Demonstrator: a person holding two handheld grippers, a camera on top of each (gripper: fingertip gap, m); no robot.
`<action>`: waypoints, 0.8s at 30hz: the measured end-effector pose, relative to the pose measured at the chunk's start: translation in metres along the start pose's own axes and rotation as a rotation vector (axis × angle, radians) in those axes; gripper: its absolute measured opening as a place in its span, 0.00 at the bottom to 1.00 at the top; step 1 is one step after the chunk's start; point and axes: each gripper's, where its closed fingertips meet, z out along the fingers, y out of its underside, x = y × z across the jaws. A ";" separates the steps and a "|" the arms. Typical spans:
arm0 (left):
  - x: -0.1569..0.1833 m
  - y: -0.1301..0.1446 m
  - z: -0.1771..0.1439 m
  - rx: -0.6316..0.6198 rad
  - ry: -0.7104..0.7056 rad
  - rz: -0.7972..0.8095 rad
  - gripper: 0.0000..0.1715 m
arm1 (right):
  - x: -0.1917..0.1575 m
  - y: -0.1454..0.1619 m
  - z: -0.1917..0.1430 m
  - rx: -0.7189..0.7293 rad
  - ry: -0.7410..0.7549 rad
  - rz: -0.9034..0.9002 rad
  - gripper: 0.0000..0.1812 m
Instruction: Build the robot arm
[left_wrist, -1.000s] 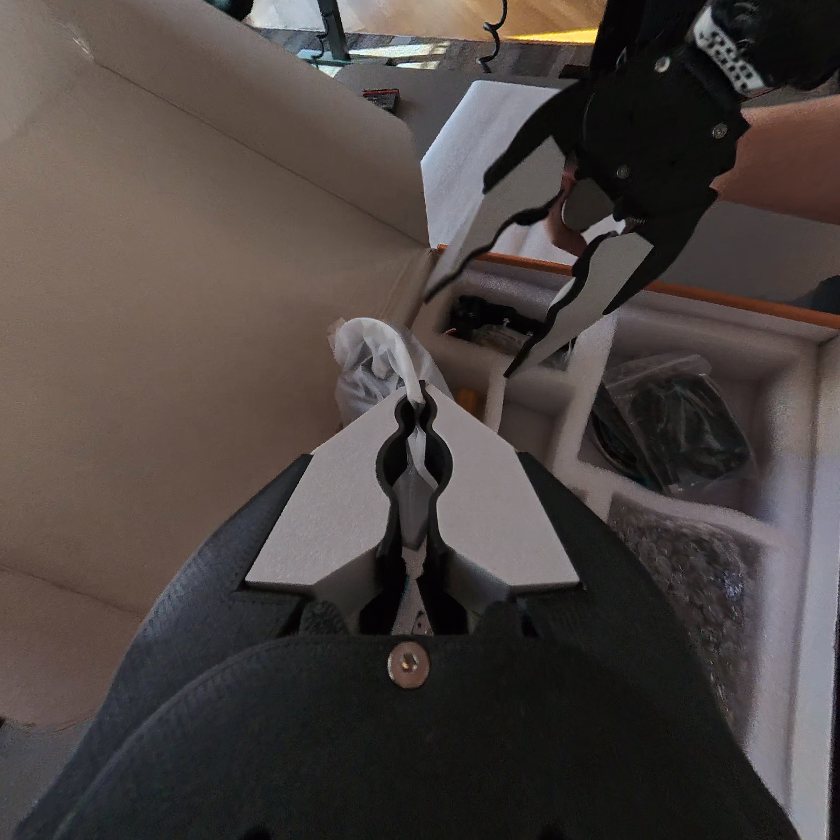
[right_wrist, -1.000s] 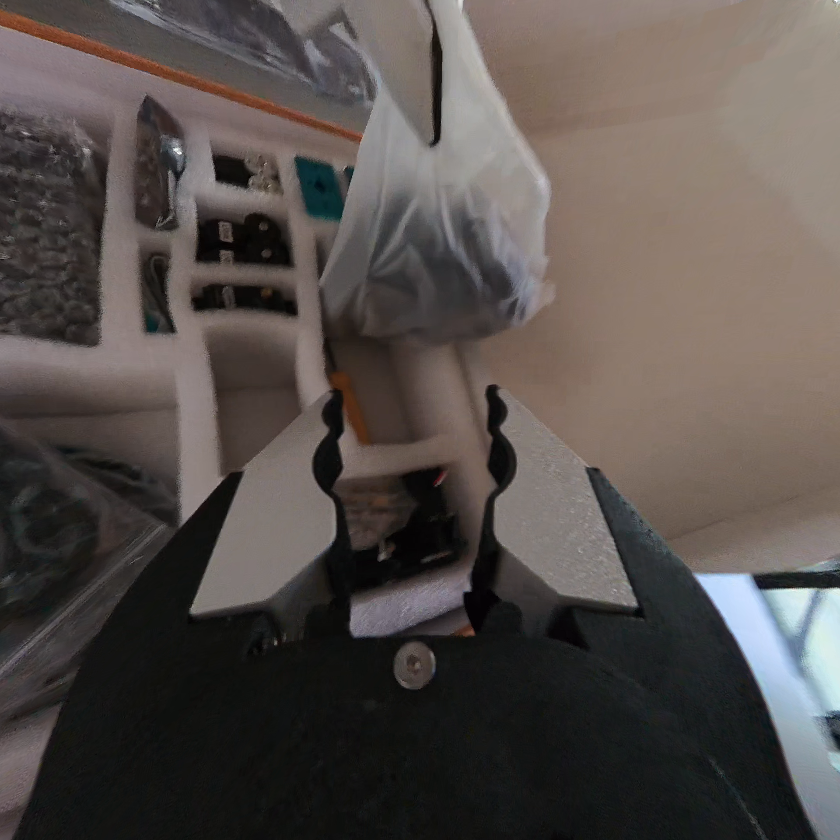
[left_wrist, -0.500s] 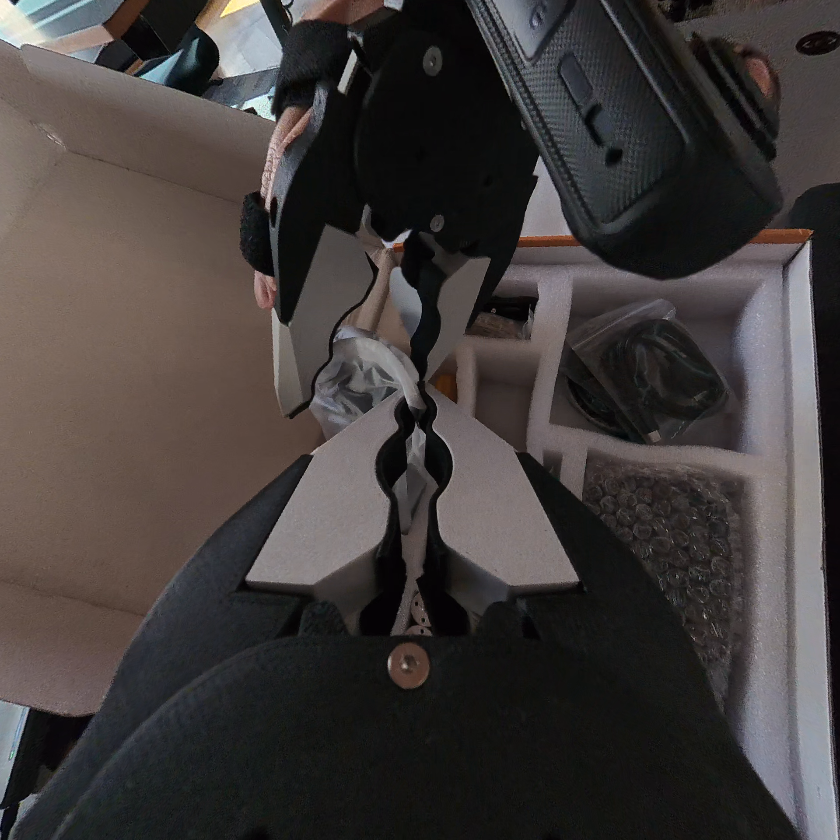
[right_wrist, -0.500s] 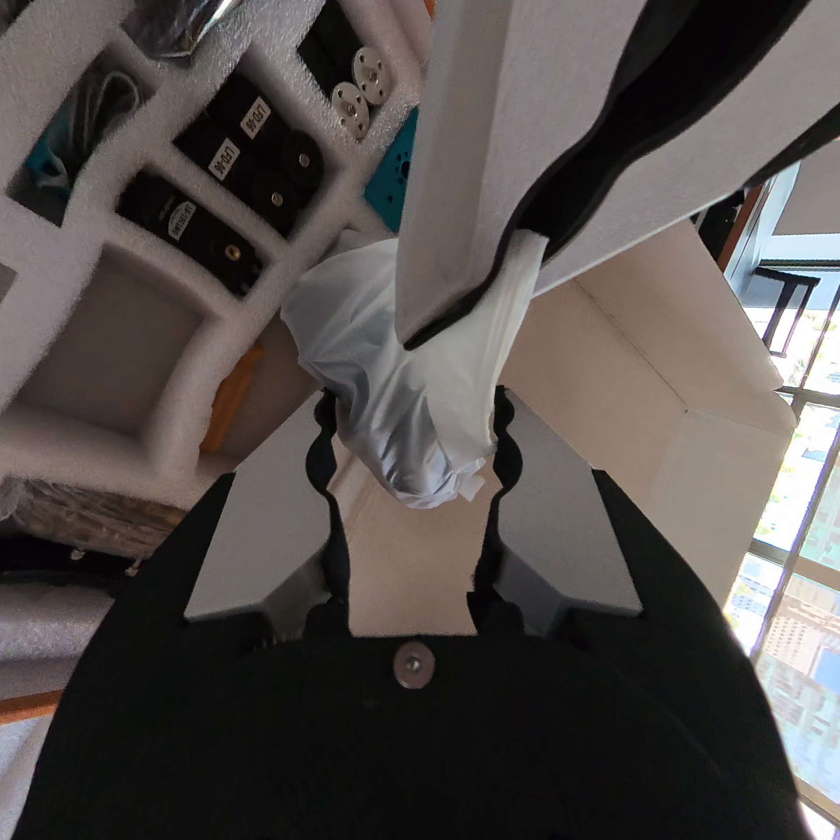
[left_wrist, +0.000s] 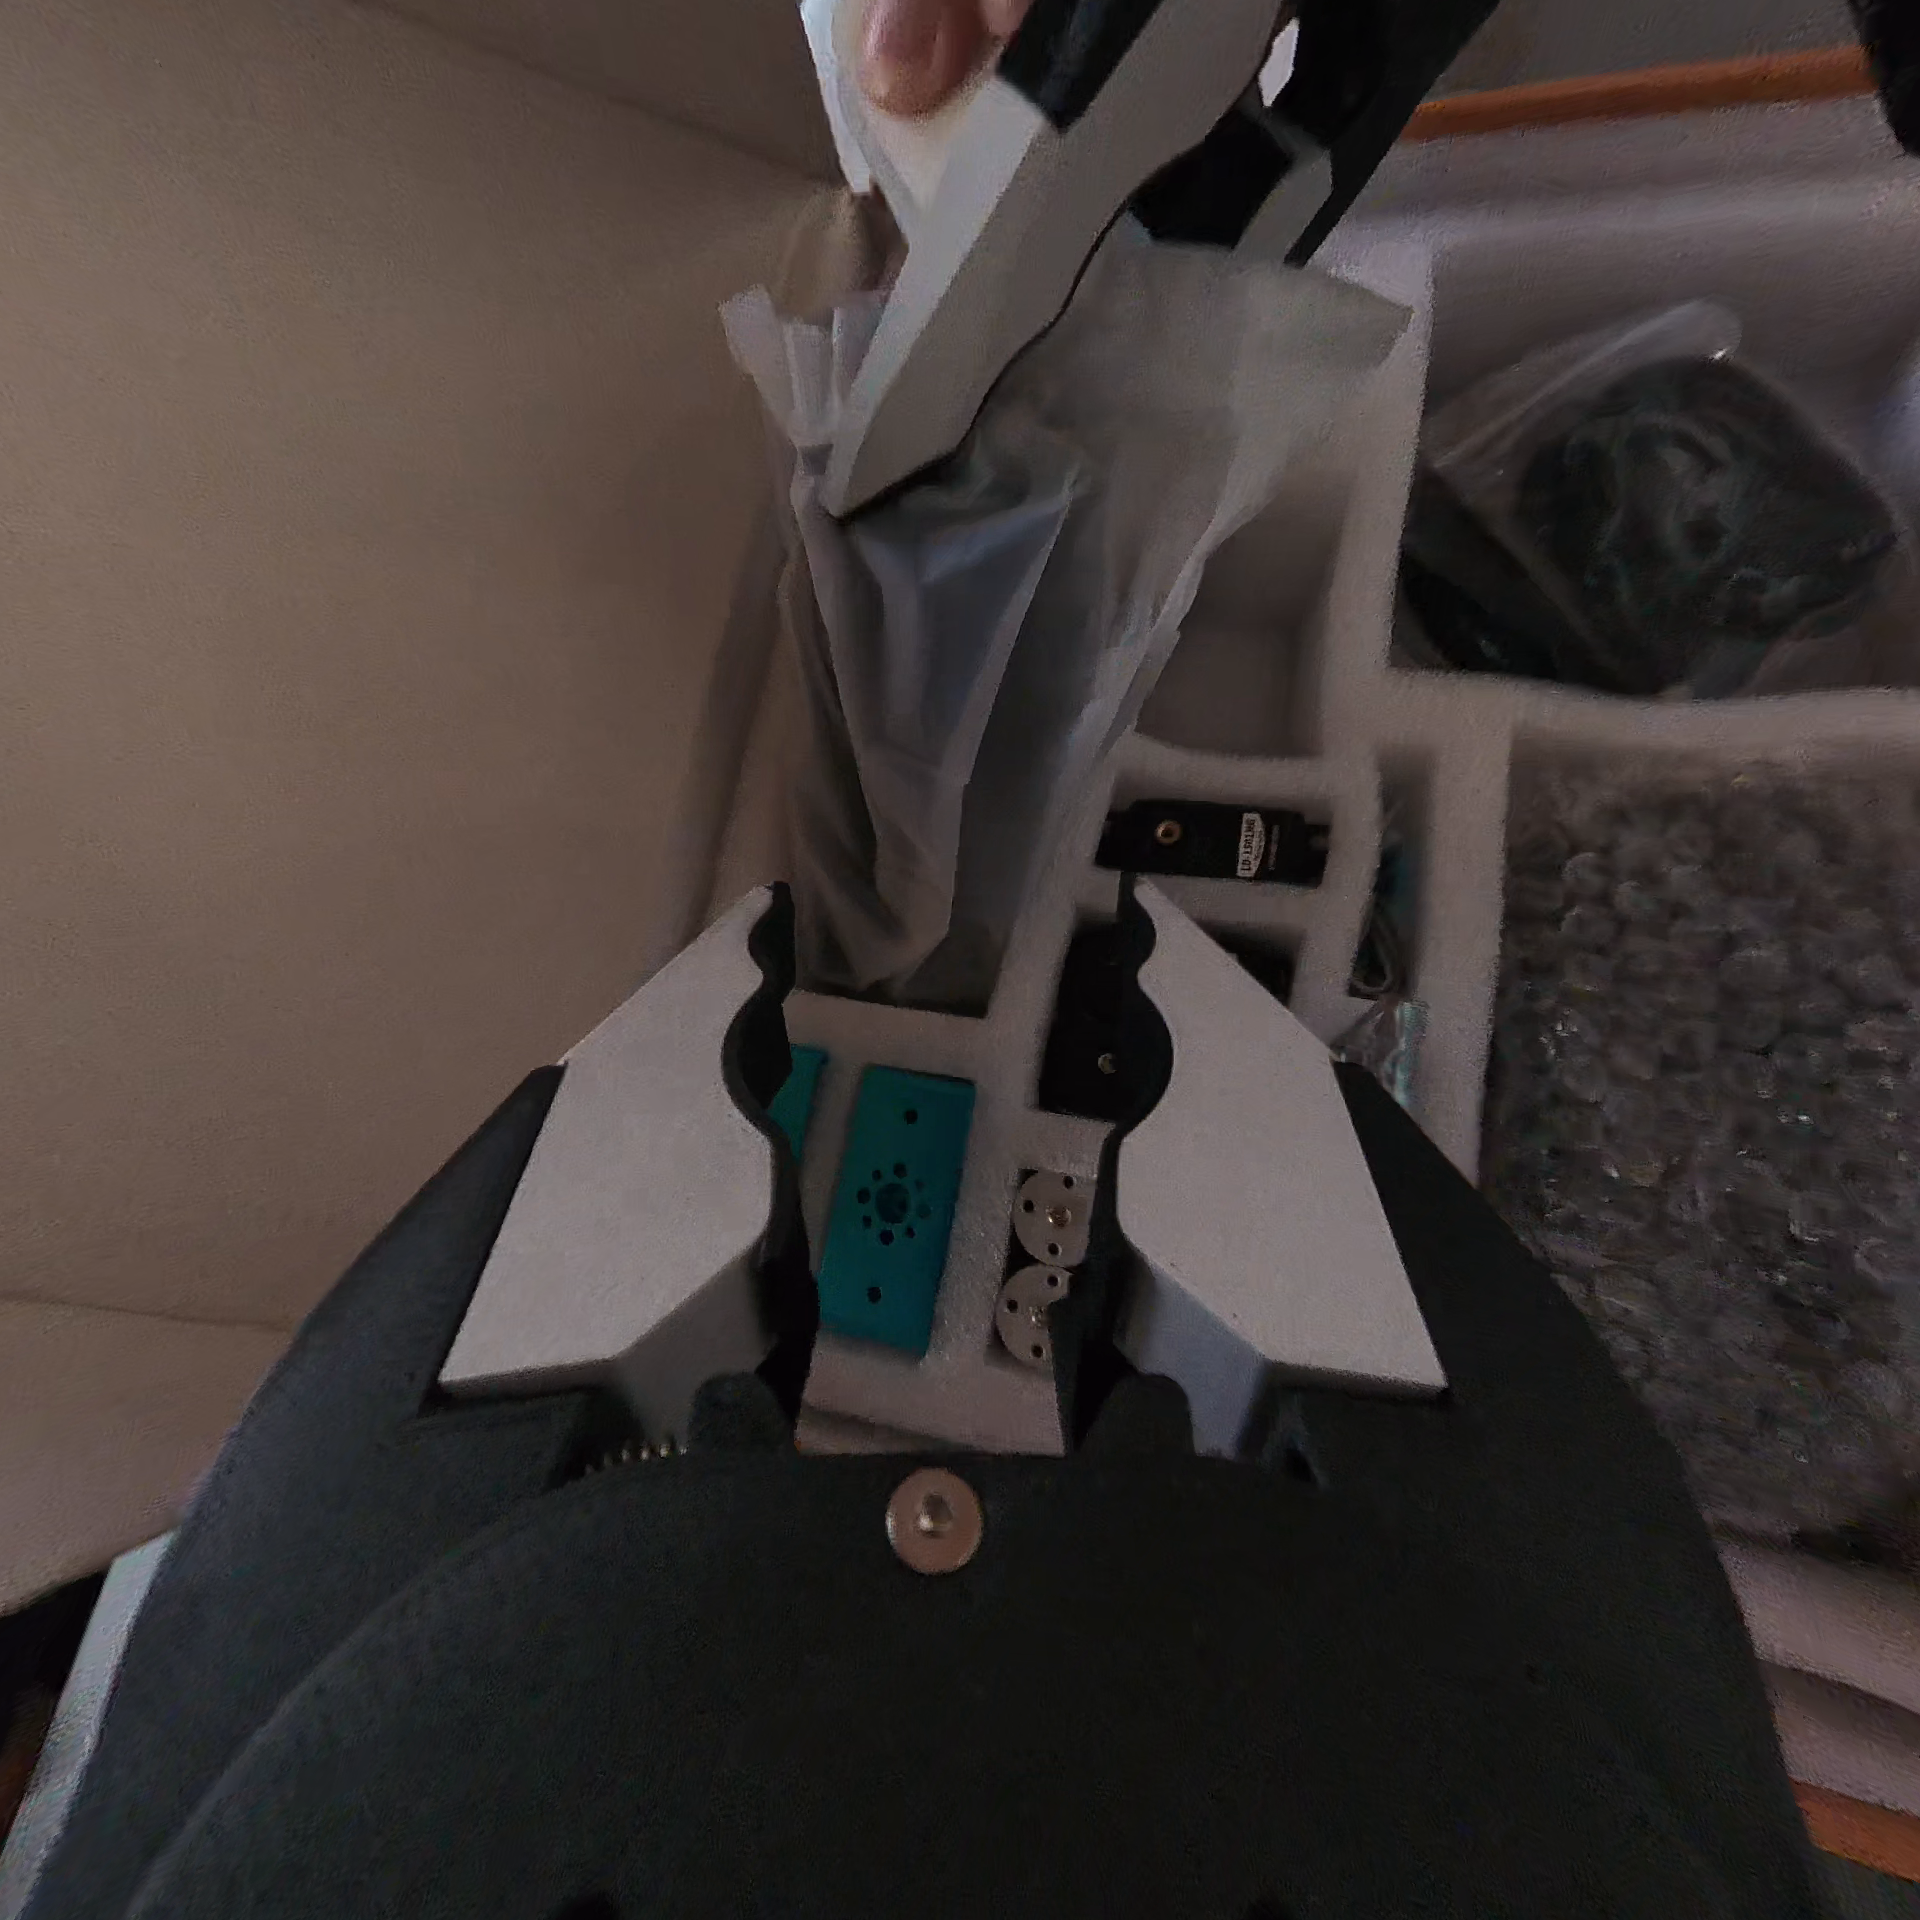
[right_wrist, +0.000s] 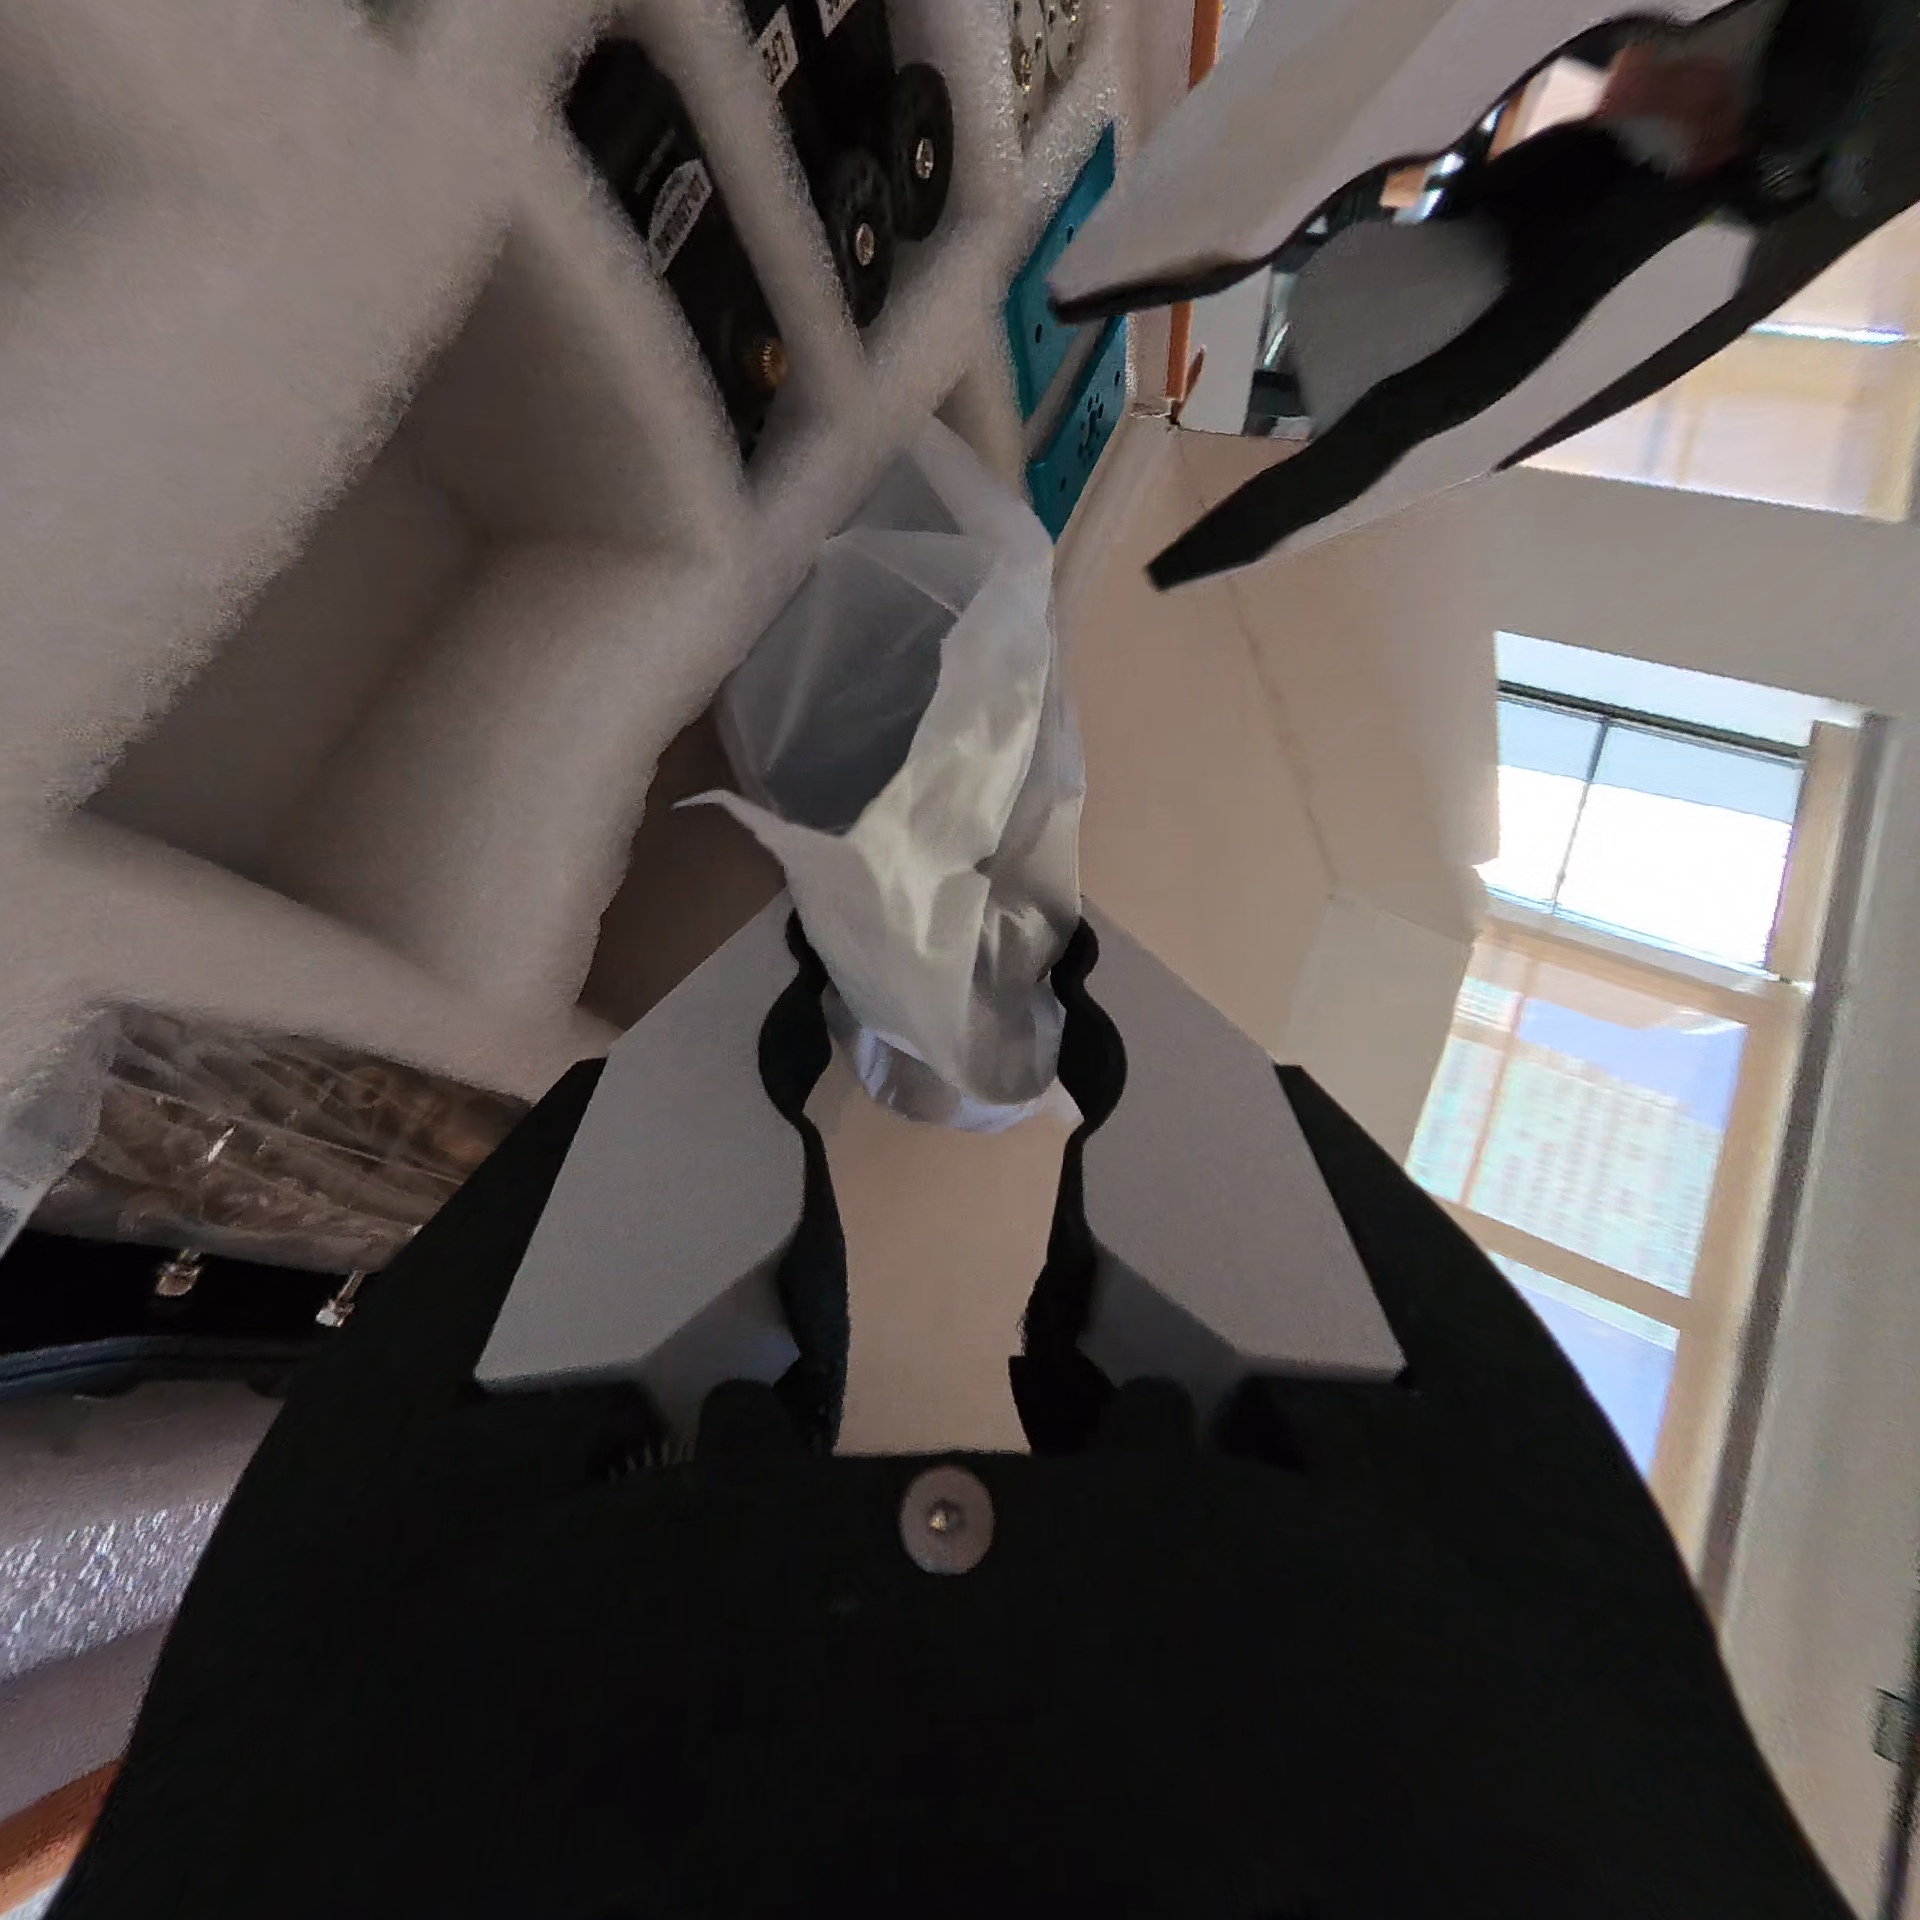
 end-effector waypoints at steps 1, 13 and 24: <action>0.000 0.003 0.006 0.001 0.017 0.006 0.36 | 0.000 0.000 -0.001 -0.006 0.012 -0.013 0.22; 0.001 -0.021 0.044 0.056 0.139 0.101 0.34 | 0.017 0.000 -0.008 -0.033 -0.076 -0.086 0.22; 0.017 -0.061 -0.003 0.298 -0.077 0.172 0.42 | 0.054 -0.013 -0.060 -0.077 0.253 -0.238 0.20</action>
